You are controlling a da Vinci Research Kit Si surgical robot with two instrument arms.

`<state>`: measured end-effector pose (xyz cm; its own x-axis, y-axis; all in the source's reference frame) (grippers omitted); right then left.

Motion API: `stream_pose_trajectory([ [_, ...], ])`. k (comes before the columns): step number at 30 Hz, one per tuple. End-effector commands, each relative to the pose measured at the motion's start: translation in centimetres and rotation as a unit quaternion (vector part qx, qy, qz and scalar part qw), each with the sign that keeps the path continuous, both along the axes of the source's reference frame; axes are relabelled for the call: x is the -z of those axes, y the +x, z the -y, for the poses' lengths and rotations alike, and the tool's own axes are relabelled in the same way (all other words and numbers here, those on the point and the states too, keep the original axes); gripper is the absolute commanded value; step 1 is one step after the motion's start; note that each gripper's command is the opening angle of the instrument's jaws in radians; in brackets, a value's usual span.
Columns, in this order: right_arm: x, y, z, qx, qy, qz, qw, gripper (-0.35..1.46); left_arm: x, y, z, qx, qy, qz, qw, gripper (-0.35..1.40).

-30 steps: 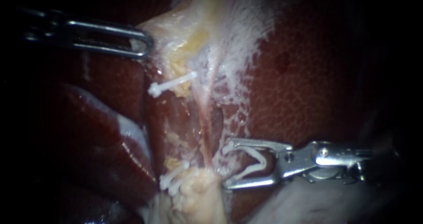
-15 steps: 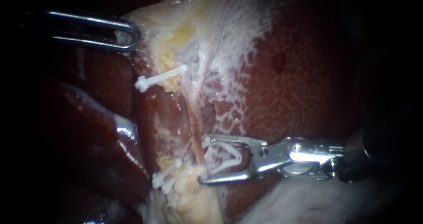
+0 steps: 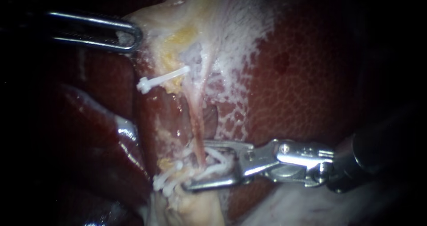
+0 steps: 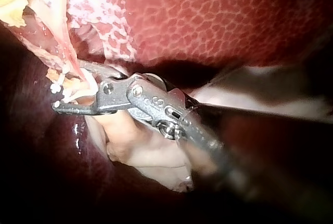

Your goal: Clipping first clip right tube

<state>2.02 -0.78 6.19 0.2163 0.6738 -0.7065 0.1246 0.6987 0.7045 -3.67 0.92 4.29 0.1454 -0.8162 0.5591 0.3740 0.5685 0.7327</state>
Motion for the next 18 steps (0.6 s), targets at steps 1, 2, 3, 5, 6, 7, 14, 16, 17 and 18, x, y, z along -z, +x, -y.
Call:
stream_pose_trajectory([
  [1, 0.01, 0.01, 0.00, -0.003, 0.003, -0.004, 1.0000, 0.54, 0.00, 0.00, 0.00, 0.000, 0.000, 0.000, 1.0000, -0.16],
  [2, 0.01, 0.01, 0.00, -0.001, 0.007, -0.007, 0.9999, 0.53, 0.00, 0.00, 0.01, 0.000, 0.000, 0.000, 1.0000, -0.16],
  [3, 0.01, 0.00, 0.00, -0.001, 0.007, -0.009, 0.9999, 0.53, 0.00, 0.00, 0.01, 0.000, 0.000, 0.000, 1.0000, -0.16],
  [5, 0.00, 0.00, 0.00, 0.001, 0.007, -0.010, 0.9999, 0.51, 0.00, 0.00, 0.01, 0.000, 0.000, 0.000, 1.0000, -0.16],
  [6, -0.01, 0.00, 0.00, 0.002, 0.007, -0.010, 0.9999, 0.51, 0.00, -0.01, 0.01, 0.000, 0.000, 0.000, 1.0000, -0.16],
  [7, -0.01, 0.00, 0.00, 0.002, 0.007, -0.011, 0.9999, 0.50, 0.00, -0.01, 0.01, 0.000, 0.000, 0.000, 1.0000, -0.16],
  [14, -0.05, -0.01, 0.01, 0.003, 0.011, -0.010, 0.9999, 0.49, -0.01, -0.01, 0.01, -0.001, 0.000, 0.000, 1.0000, -0.16],
  [16, -0.06, -0.01, 0.01, 0.003, 0.011, -0.010, 0.9999, 0.48, -0.01, -0.01, 0.01, -0.001, 0.000, 0.000, 1.0000, -0.16],
  [17, -0.06, -0.01, 0.01, 0.003, 0.017, -0.008, 0.9998, 0.46, -0.01, -0.01, 0.02, -0.001, 0.000, 0.000, 1.0000, -0.16],
  [18, -0.07, -0.02, 0.00, 0.003, 0.017, -0.008, 0.9998, 0.43, -0.01, -0.01, 0.02, -0.001, 0.000, 0.000, 1.0000, -0.16],
])
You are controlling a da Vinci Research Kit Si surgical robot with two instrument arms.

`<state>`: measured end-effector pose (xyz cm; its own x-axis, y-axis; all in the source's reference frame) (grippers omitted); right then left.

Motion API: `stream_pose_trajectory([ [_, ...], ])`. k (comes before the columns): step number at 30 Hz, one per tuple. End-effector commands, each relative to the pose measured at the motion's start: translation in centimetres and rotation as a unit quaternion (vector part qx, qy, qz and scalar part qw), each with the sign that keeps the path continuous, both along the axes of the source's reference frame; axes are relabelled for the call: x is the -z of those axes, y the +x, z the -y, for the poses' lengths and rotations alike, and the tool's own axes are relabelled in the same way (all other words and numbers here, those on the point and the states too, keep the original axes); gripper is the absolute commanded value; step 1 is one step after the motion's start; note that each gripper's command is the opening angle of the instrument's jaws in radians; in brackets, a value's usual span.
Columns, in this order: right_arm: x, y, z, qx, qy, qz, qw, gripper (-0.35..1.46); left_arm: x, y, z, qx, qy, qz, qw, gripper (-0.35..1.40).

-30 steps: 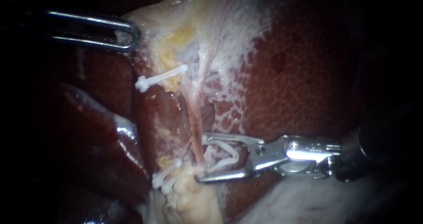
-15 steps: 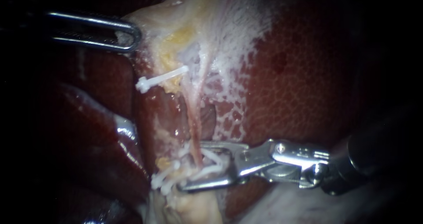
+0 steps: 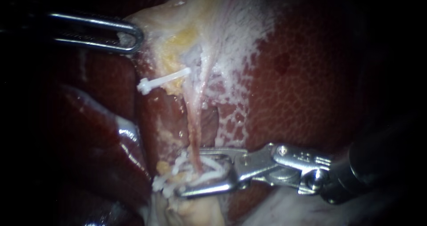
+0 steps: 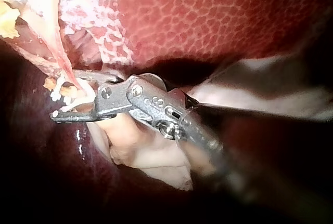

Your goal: Clipping first clip right tube

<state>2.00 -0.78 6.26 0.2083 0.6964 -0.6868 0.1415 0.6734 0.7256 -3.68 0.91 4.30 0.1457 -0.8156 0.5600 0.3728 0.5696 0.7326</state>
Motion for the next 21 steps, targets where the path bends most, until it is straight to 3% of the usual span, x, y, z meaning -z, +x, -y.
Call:
stream_pose_trajectory([
  [1, 0.00, 0.00, 0.00, -0.001, 0.006, 0.002, 1.0000, 0.41, 0.00, 0.00, 0.00, 0.000, 0.000, 0.000, 1.0000, -0.16],
  [3, -0.02, 0.00, -0.02, -0.002, 0.020, 0.006, 0.9998, 0.27, -0.01, 0.00, 0.00, 0.000, 0.000, 0.000, 1.0000, -0.16],
  [5, -0.07, -0.02, -0.07, -0.017, 0.078, 0.025, 0.9965, -0.11, -0.01, -0.01, 0.00, 0.000, 0.000, 0.000, 1.0000, -0.16],
  [7, -0.11, -0.05, -0.10, -0.019, 0.090, 0.028, 0.9954, -0.33, -0.01, -0.01, 0.00, 0.000, 0.000, 0.000, 1.0000, -0.16],
  [12, -0.21, -0.14, -0.17, -0.017, 0.089, 0.029, 0.9955, -0.35, -0.01, -0.01, 0.00, 0.000, 0.000, 0.000, 1.0000, -0.16],
  [21, -0.30, -0.14, -0.07, -0.013, 0.084, 0.032, 0.9959, -0.35, -0.01, -0.01, 0.01, 0.000, 0.000, 0.000, 1.0000, -0.16],
])
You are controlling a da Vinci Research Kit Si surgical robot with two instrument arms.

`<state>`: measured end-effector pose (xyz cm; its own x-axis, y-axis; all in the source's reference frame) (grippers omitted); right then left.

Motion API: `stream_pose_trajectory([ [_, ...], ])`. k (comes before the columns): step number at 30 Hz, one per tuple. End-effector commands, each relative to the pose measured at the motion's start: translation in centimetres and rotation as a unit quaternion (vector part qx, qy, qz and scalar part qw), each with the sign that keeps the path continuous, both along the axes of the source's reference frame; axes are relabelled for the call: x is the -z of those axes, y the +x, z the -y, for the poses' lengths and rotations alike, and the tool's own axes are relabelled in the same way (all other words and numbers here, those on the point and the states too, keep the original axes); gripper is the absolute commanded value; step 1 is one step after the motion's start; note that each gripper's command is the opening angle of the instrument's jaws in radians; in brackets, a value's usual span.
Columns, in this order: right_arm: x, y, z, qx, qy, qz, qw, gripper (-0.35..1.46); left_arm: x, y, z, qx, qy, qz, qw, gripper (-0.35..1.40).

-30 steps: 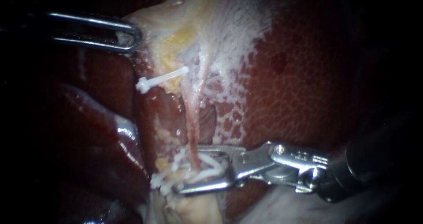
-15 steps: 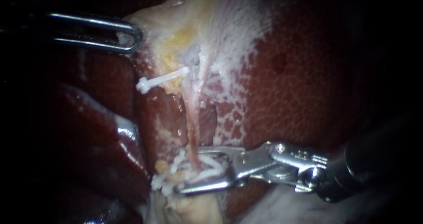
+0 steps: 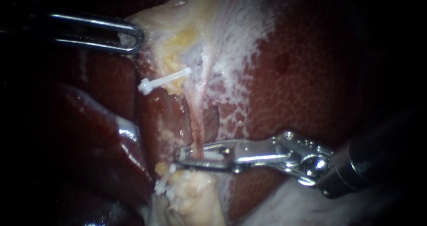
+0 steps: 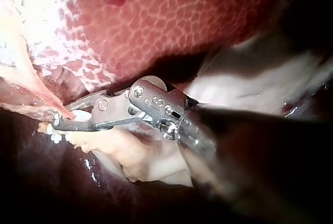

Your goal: Clipping first clip right tube

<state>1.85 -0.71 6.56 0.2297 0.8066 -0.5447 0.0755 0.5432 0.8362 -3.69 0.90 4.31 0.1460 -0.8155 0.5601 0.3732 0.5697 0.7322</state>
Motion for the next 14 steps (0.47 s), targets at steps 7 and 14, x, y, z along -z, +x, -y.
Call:
stream_pose_trajectory([
  [7, 0.00, 0.00, 0.00, 0.000, -0.001, 0.000, 1.0000, -0.35, -0.01, 0.00, 0.00, 0.000, 0.000, 0.000, 1.0000, -0.16],
  [14, 0.00, 0.00, 0.00, 0.000, -0.001, 0.000, 1.0000, -0.35, -0.01, 0.00, 0.00, 0.000, 0.000, 0.000, 1.0000, -0.16],
])
